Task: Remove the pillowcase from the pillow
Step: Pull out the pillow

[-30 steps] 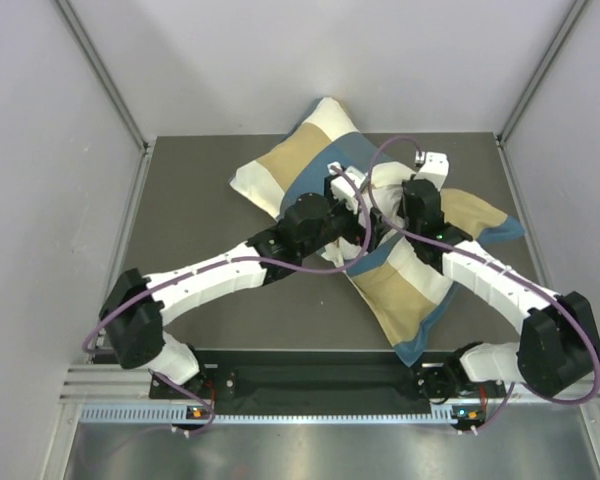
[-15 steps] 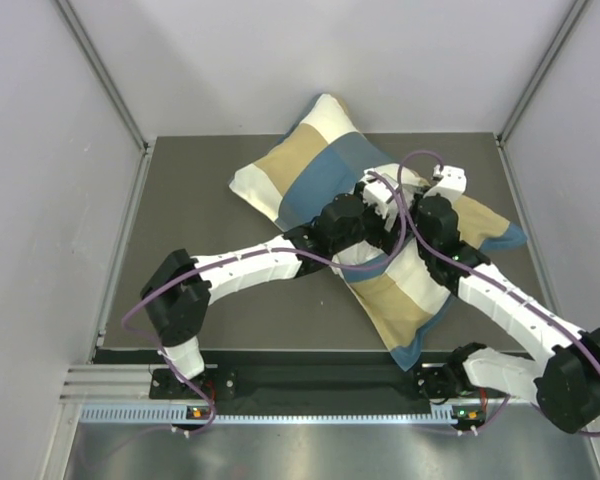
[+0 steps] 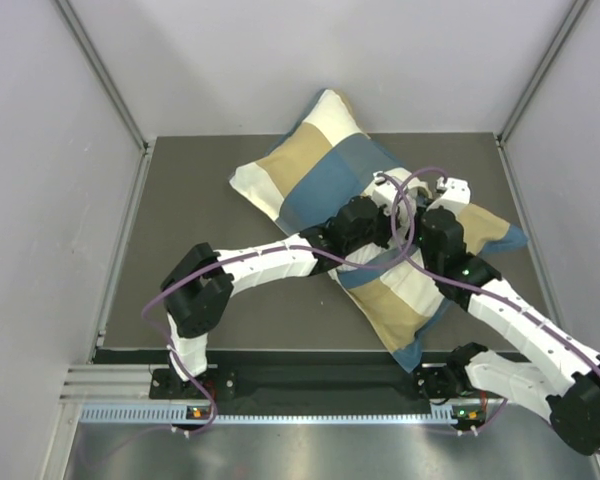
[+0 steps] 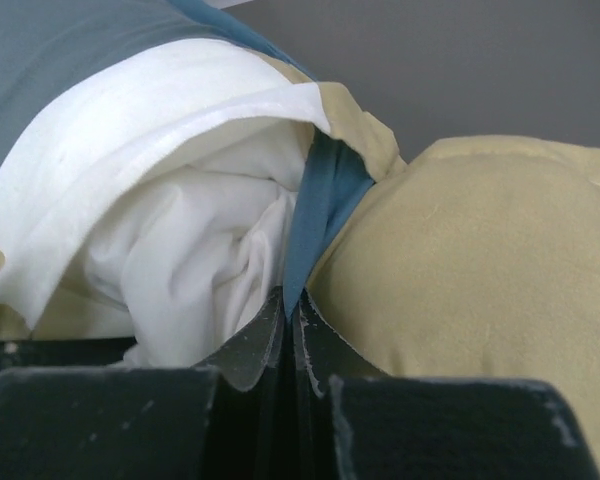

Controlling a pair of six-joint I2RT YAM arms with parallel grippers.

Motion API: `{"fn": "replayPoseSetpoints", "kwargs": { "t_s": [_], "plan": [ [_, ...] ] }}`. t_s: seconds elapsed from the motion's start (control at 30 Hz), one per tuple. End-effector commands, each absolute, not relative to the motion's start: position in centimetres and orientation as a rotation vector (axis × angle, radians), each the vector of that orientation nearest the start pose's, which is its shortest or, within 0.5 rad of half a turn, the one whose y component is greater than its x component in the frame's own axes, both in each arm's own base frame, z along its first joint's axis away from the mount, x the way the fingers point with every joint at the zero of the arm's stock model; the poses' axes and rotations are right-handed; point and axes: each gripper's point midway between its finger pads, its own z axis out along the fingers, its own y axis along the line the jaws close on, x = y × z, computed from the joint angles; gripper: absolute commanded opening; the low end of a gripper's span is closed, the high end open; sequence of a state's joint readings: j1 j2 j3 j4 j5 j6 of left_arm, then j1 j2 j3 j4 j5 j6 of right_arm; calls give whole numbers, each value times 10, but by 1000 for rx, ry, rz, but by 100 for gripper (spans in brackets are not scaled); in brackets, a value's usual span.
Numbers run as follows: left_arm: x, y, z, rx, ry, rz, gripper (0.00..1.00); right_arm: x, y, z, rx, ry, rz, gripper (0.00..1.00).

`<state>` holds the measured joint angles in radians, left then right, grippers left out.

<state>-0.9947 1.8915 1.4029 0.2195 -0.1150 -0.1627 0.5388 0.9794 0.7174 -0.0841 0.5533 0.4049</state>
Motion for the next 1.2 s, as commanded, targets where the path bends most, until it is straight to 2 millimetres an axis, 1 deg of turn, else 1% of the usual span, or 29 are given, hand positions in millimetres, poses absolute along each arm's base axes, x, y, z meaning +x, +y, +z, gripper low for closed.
{"fn": "replayPoseSetpoints", "kwargs": {
  "t_s": [0.0, 0.03, 0.07, 0.1, 0.13, 0.17, 0.2, 0.27, 0.3, 0.37, 0.4, 0.43, 0.47, 0.5, 0.53, 0.57, 0.6, 0.63, 0.7, 0.73, 0.8, 0.83, 0.9, 0.97, 1.0, 1.03, 1.1, 1.13, 1.17],
  "plan": [
    [383, -416, 136, 528, 1947, -411, 0, 274, 147, 189, 62, 2004, 327, 0],
    [397, -400, 140, 458, 1959, -407, 0, 266, 143, 181, 61, 2038, 303, 0],
    [403, -392, 143, 423, 1962, -405, 0, 264, 133, 178, 89, 2046, 255, 0],
    [408, -383, 159, 379, 1940, -417, 0, 260, 126, 171, 118, 2062, 227, 0],
    [414, -375, 166, 334, 1929, -417, 0, 257, 119, 168, 136, 2069, 197, 0],
    [420, -360, 168, 297, 1926, -401, 0, 252, 105, 158, 154, 2097, 115, 0],
    [424, -352, 188, 257, 1887, -412, 0, 249, 100, 152, 180, 2109, 89, 0],
    [433, -331, 198, 188, 1872, -395, 0, 243, 89, 143, 210, 2132, 36, 0],
    [434, -323, 210, 163, 1851, -399, 0, 240, 87, 138, 238, 2141, 32, 0],
    [444, -303, 215, 105, 1842, -372, 0, 237, 82, 134, 265, 2148, 12, 0],
    [446, -295, 222, 80, 1831, -373, 0, 235, 78, 130, 273, 2164, -13, 0],
    [448, -287, 223, 60, 1829, -367, 0, 233, 77, 127, 273, 2175, -30, 0],
    [453, -273, 231, 26, 1810, -358, 0, 233, 72, 127, 279, 2178, -62, 0],
    [455, -267, 235, -1, 1799, -363, 0, 230, 69, 123, 277, 2202, -101, 0],
    [459, -254, 237, -31, 1786, -350, 0, 229, 68, 122, 281, 2211, -113, 0],
    [460, -245, 249, -57, 1761, -345, 0, 230, 69, 123, 286, 2216, -111, 0],
    [462, -239, 255, -78, 1747, -338, 0, 229, 70, 119, 283, 2232, -121, 0],
    [466, -227, 262, -107, 1727, -327, 0, 228, 72, 118, 278, 2245, -112, 0],
    [471, -215, 276, -134, 1699, -324, 0, 226, 73, 117, 272, 2260, -103, 0],
    [477, -204, 287, -157, 1677, -320, 0, 222, 71, 115, 265, 2278, -118, 0],
    [483, -197, 297, -165, 1657, -312, 0, 217, 72, 116, 261, 2295, -96, 0],
    [488, -190, 310, -180, 1633, -308, 0, 215, 72, 116, 258, 2304, -93, 0],
    [495, -188, 316, -182, 1621, -312, 0, 206, 73, 116, 244, 2337, -75, 0],
    [507, -181, 336, -196, 1587, -303, 0, 199, 85, 116, 201, 2372, -29, 0],
    [509, -182, 331, -194, 1600, -298, 0, 197, 88, 115, 185, 2385, -27, 0],
    [514, -176, 345, -207, 1574, -301, 0, 195, 90, 113, 172, 2399, -29, 0],
    [525, -169, 346, -219, 1582, -289, 0, 188, 99, 110, 121, 2445, -34, 0],
    [532, -160, 366, -233, 1548, -296, 0, 185, 104, 109, 106, 2459, -19, 0],
    [540, -158, 364, -238, 1556, -294, 0, 182, 107, 108, 108, 2470, -6, 0]
  ]
}}
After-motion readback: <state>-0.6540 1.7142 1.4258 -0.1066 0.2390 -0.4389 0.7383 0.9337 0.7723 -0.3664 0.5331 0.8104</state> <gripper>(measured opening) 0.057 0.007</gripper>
